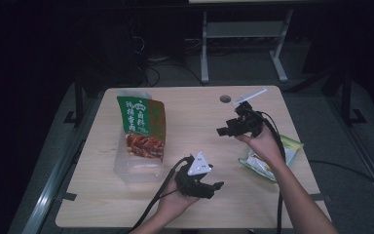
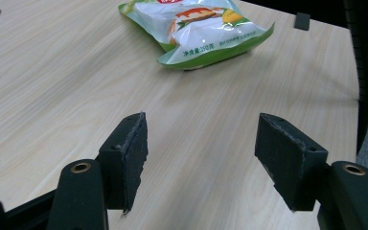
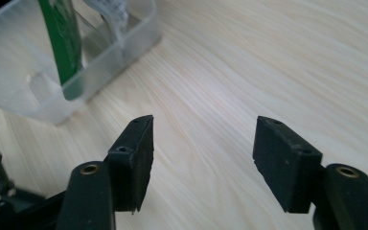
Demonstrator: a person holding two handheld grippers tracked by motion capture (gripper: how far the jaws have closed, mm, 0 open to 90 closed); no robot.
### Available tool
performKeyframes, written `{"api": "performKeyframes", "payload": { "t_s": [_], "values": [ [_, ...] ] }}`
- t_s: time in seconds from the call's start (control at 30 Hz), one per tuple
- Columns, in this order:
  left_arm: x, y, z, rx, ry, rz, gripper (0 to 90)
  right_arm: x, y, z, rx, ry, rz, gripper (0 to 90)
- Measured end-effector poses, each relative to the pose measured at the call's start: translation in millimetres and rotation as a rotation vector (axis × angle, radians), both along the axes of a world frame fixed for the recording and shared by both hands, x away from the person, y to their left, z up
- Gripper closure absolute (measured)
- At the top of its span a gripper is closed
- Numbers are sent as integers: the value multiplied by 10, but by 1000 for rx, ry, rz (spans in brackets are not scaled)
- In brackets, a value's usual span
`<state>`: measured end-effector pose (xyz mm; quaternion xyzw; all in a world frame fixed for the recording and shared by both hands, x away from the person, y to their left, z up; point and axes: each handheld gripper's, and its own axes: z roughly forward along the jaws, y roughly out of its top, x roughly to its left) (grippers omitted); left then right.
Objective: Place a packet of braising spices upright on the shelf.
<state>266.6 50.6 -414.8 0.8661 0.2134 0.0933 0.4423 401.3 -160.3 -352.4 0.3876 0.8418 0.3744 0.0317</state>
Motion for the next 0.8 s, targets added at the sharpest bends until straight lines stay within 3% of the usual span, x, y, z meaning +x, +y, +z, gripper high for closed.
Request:
{"api": "performKeyframes", "payload": {
  "t_s": [0.4, 0.8],
  "values": [
    [164, -249, -63, 7, 10, -8, 358, -198, -650, -188, -24, 43, -117, 330],
    [322, -681, -74, 7, 22, -41, 421, -371, -1196, -416, -47, 93, -256, 311]
  ]
}}
